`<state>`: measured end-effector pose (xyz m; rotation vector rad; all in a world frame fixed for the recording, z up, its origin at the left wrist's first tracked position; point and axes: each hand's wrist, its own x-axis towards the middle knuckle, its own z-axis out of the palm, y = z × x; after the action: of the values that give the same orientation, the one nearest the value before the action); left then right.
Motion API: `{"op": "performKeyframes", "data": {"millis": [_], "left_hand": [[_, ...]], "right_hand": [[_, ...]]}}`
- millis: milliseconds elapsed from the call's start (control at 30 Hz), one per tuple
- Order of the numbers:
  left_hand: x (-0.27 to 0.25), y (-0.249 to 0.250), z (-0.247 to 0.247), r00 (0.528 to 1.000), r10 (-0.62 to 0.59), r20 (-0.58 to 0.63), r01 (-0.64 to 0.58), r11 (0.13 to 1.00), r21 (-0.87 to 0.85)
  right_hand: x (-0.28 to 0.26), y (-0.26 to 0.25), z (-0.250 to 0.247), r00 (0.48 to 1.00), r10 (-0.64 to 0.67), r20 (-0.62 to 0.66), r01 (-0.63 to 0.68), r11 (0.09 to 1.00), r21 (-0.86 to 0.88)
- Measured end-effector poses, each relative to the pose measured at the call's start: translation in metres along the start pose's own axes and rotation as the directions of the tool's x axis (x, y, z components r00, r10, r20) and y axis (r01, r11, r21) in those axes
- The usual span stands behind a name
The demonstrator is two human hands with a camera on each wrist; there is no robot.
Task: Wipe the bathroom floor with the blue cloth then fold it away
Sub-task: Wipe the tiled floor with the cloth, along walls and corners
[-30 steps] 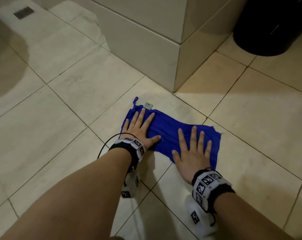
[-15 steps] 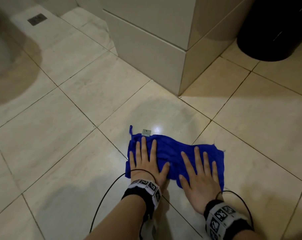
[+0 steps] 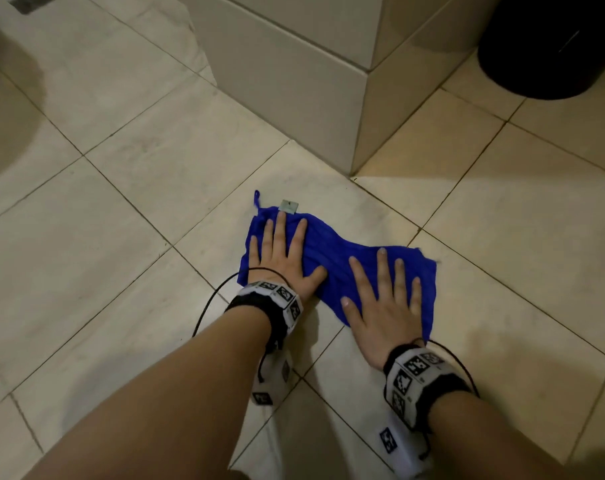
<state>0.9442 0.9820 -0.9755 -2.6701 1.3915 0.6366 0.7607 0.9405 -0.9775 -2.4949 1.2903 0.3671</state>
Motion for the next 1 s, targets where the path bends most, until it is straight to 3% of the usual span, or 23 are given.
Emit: {"op": "performKeyframes", "data": {"millis": [200,567,833,1000], "left_hand": [[0.044,0.016,-0.015,0.999,-0.026,-0.036,0.026,1.0,-0.004],[0.107,0.051,-0.033,0.992,-0.026,-0.124,0.024,1.0,-0.018],[0.103,0.055,-0.031,0.99,-0.054,-0.131,0.052,0.998,-0.021],[0.077,0.054,-0.018,0.992,-0.012,-0.122,0.011,1.0,-0.009]], "right_hand": [[0.043,0.003,-0.026,0.999,0.016,0.047,-0.017,1.0,0.021],[0.105,0.02,-0.041,0.998,0.055,-0.022,-0.054,0.998,0.023],[0.108,0.021,-0.045,0.999,0.032,-0.037,-0.032,0.999,0.004],[0.085,0.023,-0.042,1.0,0.019,-0.013,-0.019,1.0,-0.013]]}}
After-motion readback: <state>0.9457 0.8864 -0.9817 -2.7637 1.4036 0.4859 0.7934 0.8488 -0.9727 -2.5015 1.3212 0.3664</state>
